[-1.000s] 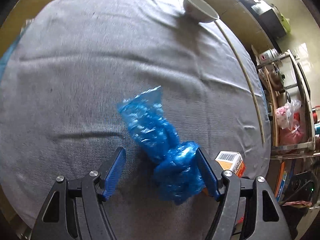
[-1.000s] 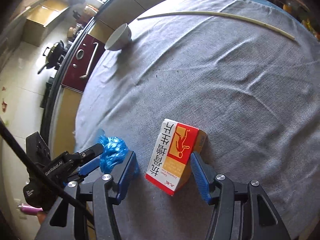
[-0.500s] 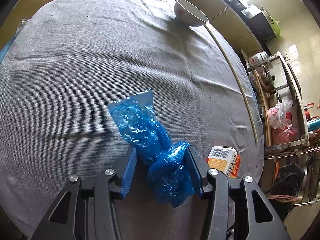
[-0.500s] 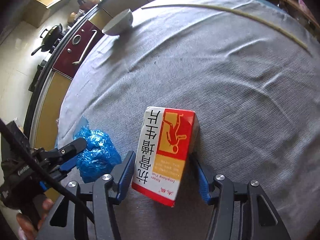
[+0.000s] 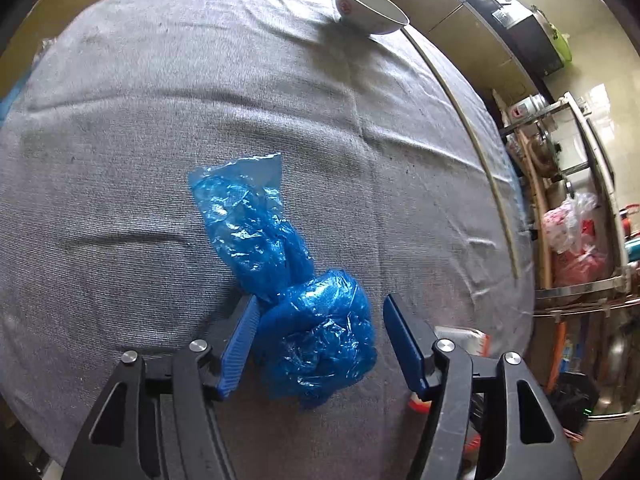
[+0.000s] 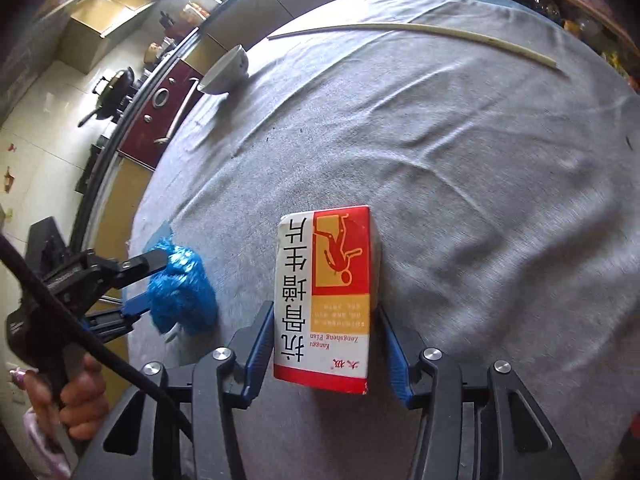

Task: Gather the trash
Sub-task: 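Grasp the blue plastic bags with the left tool while the right tool grasps the red-and-white box, then lift the blue bags and red-and-white box off the table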

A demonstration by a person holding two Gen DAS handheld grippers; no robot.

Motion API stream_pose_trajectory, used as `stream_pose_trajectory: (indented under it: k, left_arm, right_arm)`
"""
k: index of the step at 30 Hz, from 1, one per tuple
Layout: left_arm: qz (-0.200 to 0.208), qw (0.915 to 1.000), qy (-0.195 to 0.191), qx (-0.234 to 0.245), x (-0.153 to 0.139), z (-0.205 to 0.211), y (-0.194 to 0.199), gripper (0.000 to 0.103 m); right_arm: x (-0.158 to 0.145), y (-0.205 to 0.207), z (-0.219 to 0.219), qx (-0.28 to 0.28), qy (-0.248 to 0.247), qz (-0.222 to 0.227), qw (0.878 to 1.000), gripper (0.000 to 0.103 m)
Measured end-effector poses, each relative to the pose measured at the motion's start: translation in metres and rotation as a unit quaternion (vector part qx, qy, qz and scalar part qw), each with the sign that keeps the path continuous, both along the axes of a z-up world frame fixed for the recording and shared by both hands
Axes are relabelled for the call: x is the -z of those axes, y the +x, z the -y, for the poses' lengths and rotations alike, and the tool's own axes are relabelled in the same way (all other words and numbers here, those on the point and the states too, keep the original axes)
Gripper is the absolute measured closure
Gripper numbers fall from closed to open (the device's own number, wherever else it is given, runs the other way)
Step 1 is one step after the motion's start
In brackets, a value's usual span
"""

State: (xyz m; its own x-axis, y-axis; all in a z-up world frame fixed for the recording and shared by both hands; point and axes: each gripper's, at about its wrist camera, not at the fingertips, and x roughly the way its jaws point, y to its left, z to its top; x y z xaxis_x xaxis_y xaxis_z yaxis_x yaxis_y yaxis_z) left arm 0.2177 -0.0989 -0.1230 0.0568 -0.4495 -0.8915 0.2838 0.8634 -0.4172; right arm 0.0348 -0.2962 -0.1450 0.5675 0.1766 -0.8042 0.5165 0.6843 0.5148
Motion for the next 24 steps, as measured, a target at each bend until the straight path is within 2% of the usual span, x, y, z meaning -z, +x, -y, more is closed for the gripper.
stream_pose_trajectory:
  k: [1,2,5,9,14,24]
  left_arm:
    - [0.007,0.9999,0.01,0.0,0.001,0.001,-0.002,0.038]
    - [0.02,0.9996,0.022,-0.003,0.002,0.003,-0.006,0.045]
    - [0.039,0.999,0.022,-0.005,0.001,0.0,-0.014,0.047]
    - [0.071,0.9965,0.043,-0.01,-0.006,-0.005,-0.03,0.049]
    - [0.109,0.9926,0.05,-0.017,-0.025,-0.014,-0.058,0.049]
    - [0.198,0.978,0.062,-0.017,-0.07,-0.031,-0.131,0.049]
  right_arm:
    - [-0.002,-0.005,0.002,-0.001,0.002,0.006,1.0,0.05]
    - [-0.004,-0.009,0.003,-0.002,0.0,0.01,1.0,0.05]
    - [-0.012,-0.023,0.007,-0.006,-0.013,0.025,1.0,0.05]
    - [-0.022,-0.044,0.011,-0.01,-0.036,0.048,0.998,0.05]
    - [-0.031,-0.07,0.011,-0.021,-0.071,0.076,0.994,0.05]
    - [-0.038,-0.102,-0.004,-0.032,-0.069,0.114,0.991,0.05]
